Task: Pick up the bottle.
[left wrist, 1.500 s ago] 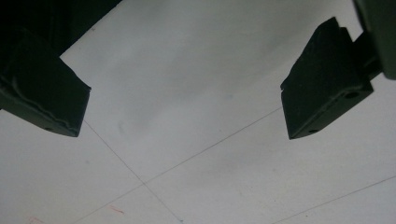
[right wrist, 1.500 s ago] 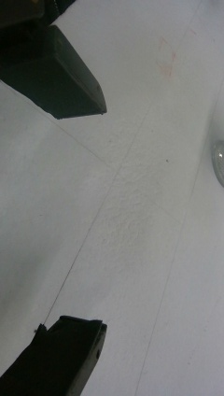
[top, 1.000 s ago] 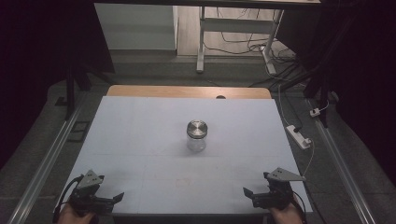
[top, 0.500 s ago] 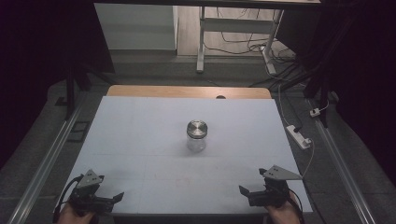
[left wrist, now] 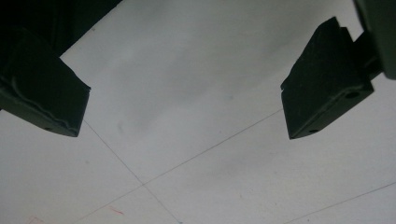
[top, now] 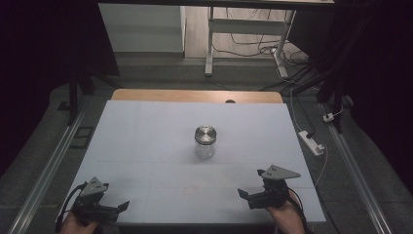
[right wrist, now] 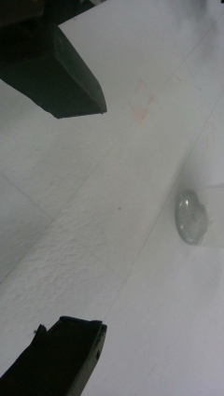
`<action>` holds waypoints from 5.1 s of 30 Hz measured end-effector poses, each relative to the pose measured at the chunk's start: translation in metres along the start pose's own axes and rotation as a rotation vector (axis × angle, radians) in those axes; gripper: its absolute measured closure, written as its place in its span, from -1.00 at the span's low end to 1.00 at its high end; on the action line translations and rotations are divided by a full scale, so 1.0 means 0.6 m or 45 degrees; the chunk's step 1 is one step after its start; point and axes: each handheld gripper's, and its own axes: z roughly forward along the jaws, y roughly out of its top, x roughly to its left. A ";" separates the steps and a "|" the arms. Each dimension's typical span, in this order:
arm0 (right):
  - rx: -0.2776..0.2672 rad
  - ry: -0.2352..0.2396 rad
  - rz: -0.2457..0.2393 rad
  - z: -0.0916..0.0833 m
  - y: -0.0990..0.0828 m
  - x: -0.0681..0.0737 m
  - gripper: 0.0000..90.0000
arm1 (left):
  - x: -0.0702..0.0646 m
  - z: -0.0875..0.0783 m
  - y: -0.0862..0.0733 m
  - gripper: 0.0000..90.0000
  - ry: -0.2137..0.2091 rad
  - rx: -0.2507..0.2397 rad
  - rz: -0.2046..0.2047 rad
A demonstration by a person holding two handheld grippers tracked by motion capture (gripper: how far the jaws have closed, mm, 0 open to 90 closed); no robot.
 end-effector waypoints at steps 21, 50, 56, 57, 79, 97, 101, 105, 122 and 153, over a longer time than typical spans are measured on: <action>0.037 0.119 -0.054 0.094 0.050 -0.004 -1.00 | 0.001 0.001 0.000 -0.97 -0.005 0.006 -0.004; 0.095 0.095 -0.080 0.216 0.120 -0.029 -1.00 | 0.003 0.002 0.001 -0.98 -0.015 0.018 -0.007; 0.081 0.091 -0.078 0.240 0.129 -0.034 -1.00 | 0.003 0.002 0.001 -0.98 -0.017 0.019 -0.006; 0.080 0.090 -0.079 0.244 0.131 -0.034 -1.00 | 0.003 0.002 0.001 -0.98 -0.017 0.019 -0.006; 0.014 0.075 -0.171 0.303 0.150 -0.027 -0.70 | 0.003 0.003 0.001 -0.99 -0.023 0.025 -0.001; 0.010 0.068 -0.208 0.291 0.154 -0.021 -0.67 | 0.002 0.004 0.002 -0.99 -0.027 0.030 0.007; 0.003 0.081 -0.221 0.279 0.159 -0.016 -0.67 | 0.002 0.004 0.002 -0.99 -0.028 0.029 0.004; 0.008 0.106 -0.217 0.264 0.162 -0.008 -0.67 | 0.002 0.004 0.002 -0.99 -0.027 0.030 0.004; 0.004 0.226 -0.269 0.192 0.155 0.043 -0.67 | 0.002 0.003 0.002 -0.99 -0.024 0.027 -0.003; 0.048 0.326 -0.315 0.141 0.113 0.110 -0.67 | 0.003 0.002 0.002 -0.99 -0.023 0.022 -0.008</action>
